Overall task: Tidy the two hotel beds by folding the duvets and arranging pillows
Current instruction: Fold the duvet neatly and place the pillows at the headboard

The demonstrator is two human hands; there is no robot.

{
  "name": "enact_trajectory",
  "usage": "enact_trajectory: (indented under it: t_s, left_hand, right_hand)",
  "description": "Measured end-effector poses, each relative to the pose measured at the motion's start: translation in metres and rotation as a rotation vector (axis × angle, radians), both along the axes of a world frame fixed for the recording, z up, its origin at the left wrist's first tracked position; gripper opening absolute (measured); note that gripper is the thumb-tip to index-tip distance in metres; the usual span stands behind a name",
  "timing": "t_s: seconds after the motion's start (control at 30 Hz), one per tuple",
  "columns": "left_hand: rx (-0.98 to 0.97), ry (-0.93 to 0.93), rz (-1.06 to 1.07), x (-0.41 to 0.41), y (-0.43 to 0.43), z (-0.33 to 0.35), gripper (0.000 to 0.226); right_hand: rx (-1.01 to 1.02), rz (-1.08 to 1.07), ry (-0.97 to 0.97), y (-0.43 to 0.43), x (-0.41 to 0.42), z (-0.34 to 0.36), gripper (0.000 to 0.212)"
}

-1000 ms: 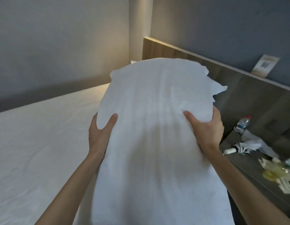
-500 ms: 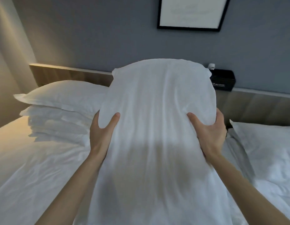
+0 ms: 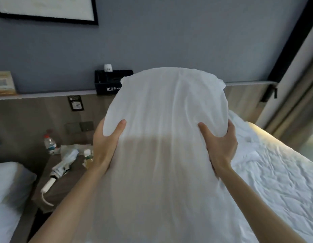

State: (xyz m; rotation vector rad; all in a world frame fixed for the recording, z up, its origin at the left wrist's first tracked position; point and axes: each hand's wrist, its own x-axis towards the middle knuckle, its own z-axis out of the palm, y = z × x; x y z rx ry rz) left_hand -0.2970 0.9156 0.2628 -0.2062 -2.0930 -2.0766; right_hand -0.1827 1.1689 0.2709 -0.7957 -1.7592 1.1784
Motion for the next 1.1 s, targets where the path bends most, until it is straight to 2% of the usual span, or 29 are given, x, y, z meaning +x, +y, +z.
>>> enact_trajectory:
  t_s: [0.33,0.43,0.57,0.7,0.8,0.9,0.97,1.03,1.1]
  left_hand:
    - [-0.144,0.019,-0.354,-0.118,0.202,-0.002,0.035]
    - [-0.175,0.009,-0.465,-0.176,0.256,-0.001,0.030]
    - [-0.213,-0.011,-0.639,-0.263,0.332,0.004,0.046]
    - [-0.262,0.051,-0.765,-0.340,0.407,0.019,0.034]
    - [-0.301,0.092,-0.812,-0.393,0.461,0.017,0.037]
    - [-0.444,0.119,-0.849,-0.442,0.504,-0.015,0.061]
    - [-0.695,0.104,-0.885,-0.463,0.521,-0.051,0.072]
    - [-0.898,0.110,-0.978,-0.468,0.530,-0.091,0.077]
    - [-1.091,0.170,-1.071,-0.459,0.534,-0.127,0.072]
  right_hand:
    - [-0.078,-0.362,0.019,0.144,-0.035,-0.031,0.081]
    - [-0.103,-0.455,0.041,0.172,-0.070,-0.038,0.080]
    - [-0.141,-0.597,0.067,0.209,-0.130,-0.043,0.083]
    - [-0.194,-0.755,0.084,0.246,-0.193,-0.050,0.086]
    - [-0.204,-0.826,0.101,0.275,-0.235,-0.064,0.088]
    - [-0.321,-0.736,0.005,0.304,-0.265,-0.095,0.086]
    - [-0.486,-0.529,-0.205,0.319,-0.272,-0.123,0.088]
    - [-0.584,-0.335,-0.390,0.325,-0.269,-0.148,0.088]
    - [-0.560,-0.240,-0.518,0.326,-0.269,-0.164,0.083]
